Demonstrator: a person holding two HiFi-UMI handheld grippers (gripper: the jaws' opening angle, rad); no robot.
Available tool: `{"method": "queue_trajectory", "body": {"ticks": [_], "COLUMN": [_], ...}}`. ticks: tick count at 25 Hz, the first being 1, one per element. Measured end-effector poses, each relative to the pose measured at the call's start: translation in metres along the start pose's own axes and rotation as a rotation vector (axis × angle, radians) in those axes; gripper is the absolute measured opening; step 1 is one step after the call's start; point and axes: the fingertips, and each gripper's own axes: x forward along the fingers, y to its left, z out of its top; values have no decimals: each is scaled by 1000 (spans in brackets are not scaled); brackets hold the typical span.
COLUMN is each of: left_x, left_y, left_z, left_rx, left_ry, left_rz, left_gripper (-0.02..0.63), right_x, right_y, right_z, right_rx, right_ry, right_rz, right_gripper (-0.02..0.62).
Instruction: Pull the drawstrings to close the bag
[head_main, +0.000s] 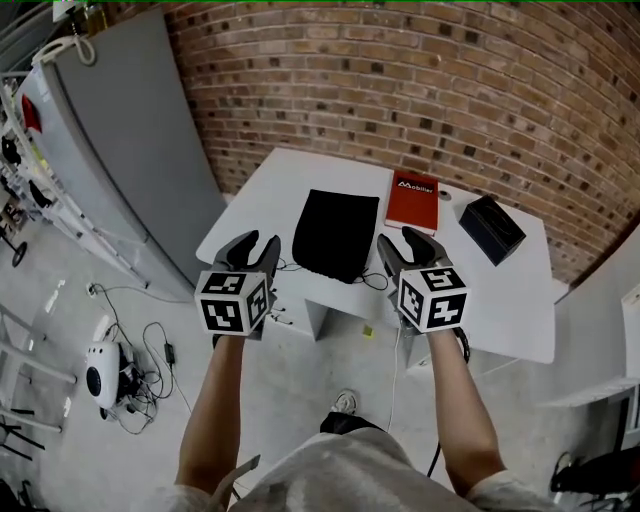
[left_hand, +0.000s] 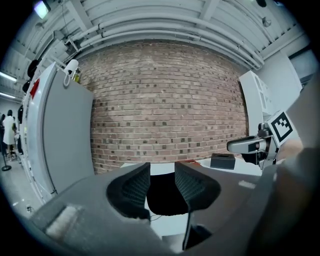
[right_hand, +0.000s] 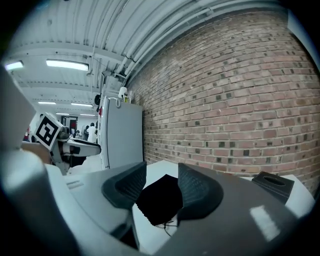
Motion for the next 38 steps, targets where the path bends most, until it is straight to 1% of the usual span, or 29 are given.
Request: {"method": "queue_trajectory", "body": {"ticks": [5,10,15,19,25,30,34,38], "left_x": [65,116,155,174,193,204,210,209], "left_y": [8,12,13,13,15,22,30,45], "left_z": [13,23,28,32,36,37,41,43], "left_rx": [10,16,16,19,26,30,50,63], "left_ry": [12,17,20,25,28,22,20,12], "left_rz": [-26,-50,-72,-93,-136,-196,-268,-322], "left_gripper": [155,155,155,155,155,155,155,155], "right_x": [48,82,107,118,122,123,124,126], "right_y": [-37,-70,-93,-104,-114,-110,-97,-77], "right_z": [11,18,16,16,15,15,17,18], "right_rx": [4,10,20,26,38,40,50,58], "right_ry": [4,7,18,29,41,41,40,41], "right_rz": [-17,-40,-56,-71,-116,-173,-236,-283], "right_gripper": [185,186,184,186,185,186,184,185]}}
